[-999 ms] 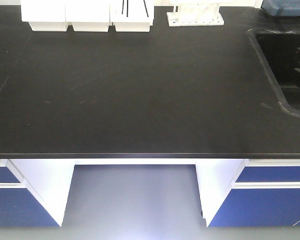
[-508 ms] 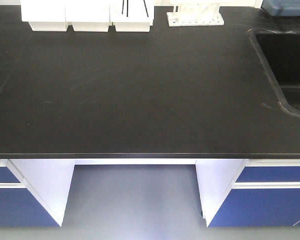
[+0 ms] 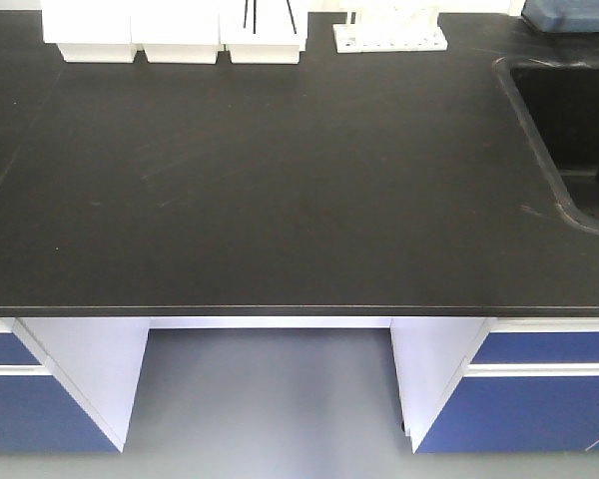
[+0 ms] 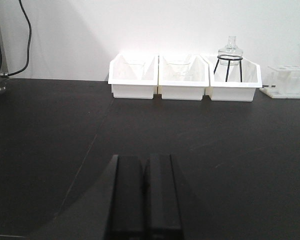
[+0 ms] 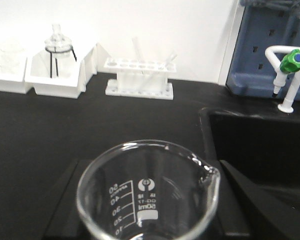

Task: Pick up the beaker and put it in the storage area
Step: 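Lift the beaker with the right gripper and pull it back toward the robot, then hold the beaker in the right gripper while driving to the other bench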

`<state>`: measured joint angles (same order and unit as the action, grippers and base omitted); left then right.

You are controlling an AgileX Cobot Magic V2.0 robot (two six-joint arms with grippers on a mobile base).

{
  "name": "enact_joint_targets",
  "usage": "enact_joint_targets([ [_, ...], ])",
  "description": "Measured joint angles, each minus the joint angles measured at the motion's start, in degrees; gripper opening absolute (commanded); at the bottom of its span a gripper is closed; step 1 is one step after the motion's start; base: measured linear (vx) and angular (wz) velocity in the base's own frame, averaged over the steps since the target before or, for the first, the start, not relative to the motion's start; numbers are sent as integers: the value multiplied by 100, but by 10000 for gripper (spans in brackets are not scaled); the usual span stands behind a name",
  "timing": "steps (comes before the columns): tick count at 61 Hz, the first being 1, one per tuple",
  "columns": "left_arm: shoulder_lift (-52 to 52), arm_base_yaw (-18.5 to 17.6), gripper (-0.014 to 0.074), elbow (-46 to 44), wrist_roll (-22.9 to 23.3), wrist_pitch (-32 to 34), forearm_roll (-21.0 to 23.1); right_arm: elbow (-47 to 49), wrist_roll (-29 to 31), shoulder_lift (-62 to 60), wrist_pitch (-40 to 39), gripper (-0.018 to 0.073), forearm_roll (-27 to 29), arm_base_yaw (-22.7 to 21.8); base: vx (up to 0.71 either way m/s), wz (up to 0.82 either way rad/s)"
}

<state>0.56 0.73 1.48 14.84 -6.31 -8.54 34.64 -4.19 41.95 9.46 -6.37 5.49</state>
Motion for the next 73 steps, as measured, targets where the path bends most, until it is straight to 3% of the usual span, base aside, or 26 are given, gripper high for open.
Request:
enact_joint_targets([
  [11,0,0,-8,0,0,0,0,-1397,0,-1304,-622,-3,280,0,0,0],
  [33,0,0,-8,0,0,0,0,-3551,0,-3976,-637,-3,593,0,0,0],
  [73,0,0,-8,0,0,-1,0,-3646,0,-4245,-527,-3,593,0,0,0],
])
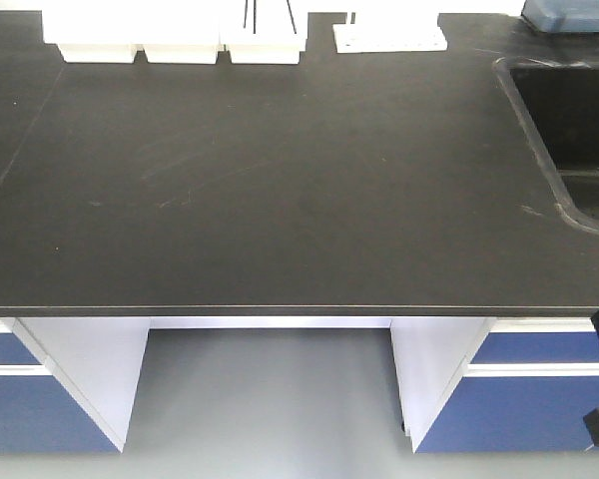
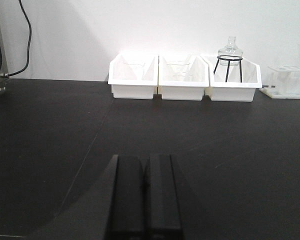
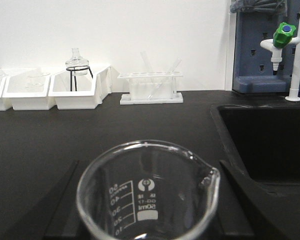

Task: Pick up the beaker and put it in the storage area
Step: 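Hold the beaker in the right gripper while driving to the other bench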

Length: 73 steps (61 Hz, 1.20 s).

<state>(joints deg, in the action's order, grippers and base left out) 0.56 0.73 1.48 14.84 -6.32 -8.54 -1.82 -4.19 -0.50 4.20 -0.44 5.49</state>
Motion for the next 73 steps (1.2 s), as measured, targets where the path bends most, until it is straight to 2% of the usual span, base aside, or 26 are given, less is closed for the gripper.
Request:
enact_joint_targets([
  [48,0,0,-8,0,0,0,0,0,0,0,0,-3,0,0,-1,-1],
  [73,0,0,-8,0,0,0,0,0,0,0,0,-3,0,0,-23,-20],
])
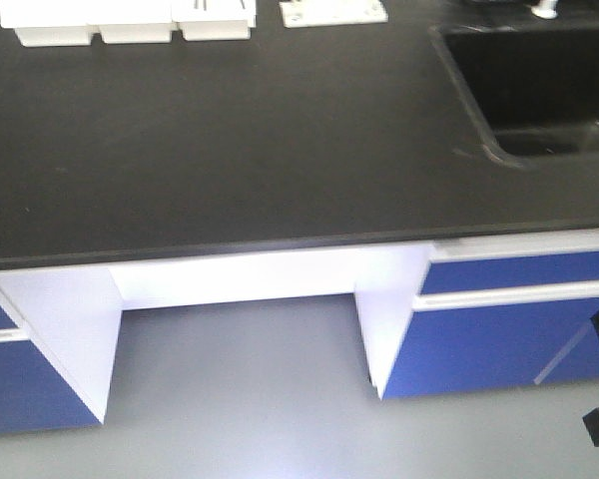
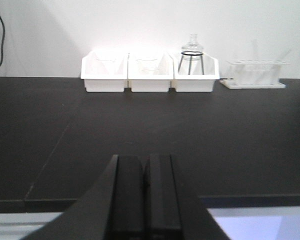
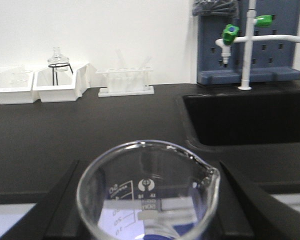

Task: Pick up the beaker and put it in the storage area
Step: 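Hold the beaker in the right gripper while driving to the other bench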

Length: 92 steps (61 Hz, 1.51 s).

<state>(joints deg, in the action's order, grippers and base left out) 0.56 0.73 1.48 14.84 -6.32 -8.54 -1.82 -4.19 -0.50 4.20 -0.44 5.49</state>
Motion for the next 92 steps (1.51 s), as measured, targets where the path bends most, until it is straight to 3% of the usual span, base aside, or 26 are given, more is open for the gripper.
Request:
enact_joint_targets([
  [29,0,0,-8,0,0,0,0,0,0,0,0,-3,0,0,-31,-44],
  [92,0,0,-8,0,0,0,0,0,0,0,0,-3,0,0,-23,-75],
])
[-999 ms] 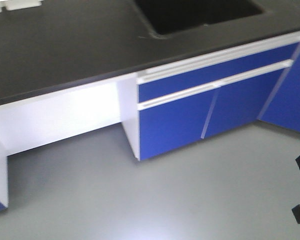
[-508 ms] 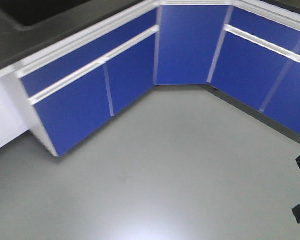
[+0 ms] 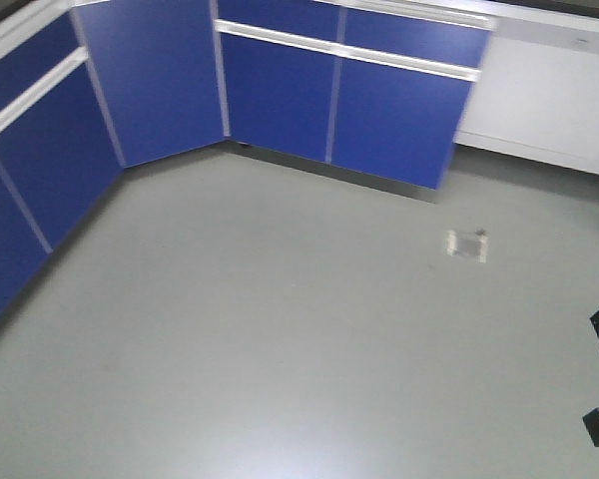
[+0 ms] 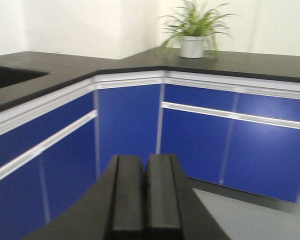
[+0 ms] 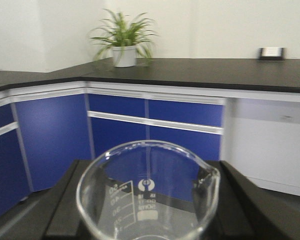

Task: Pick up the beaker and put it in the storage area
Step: 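Hold the beaker in the right gripper while driving to the other bench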

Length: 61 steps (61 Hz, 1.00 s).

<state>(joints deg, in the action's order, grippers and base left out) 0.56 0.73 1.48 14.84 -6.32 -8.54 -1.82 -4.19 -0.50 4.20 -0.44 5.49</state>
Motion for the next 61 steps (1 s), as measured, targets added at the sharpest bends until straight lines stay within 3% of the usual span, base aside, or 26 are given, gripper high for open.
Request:
enact_joint_targets([
  [30,0,0,-8,0,0,0,0,0,0,0,0,-3,0,0,-6,-61],
  [61,0,0,-8,0,0,0,0,0,0,-9,0,-3,0,0,17,-55],
])
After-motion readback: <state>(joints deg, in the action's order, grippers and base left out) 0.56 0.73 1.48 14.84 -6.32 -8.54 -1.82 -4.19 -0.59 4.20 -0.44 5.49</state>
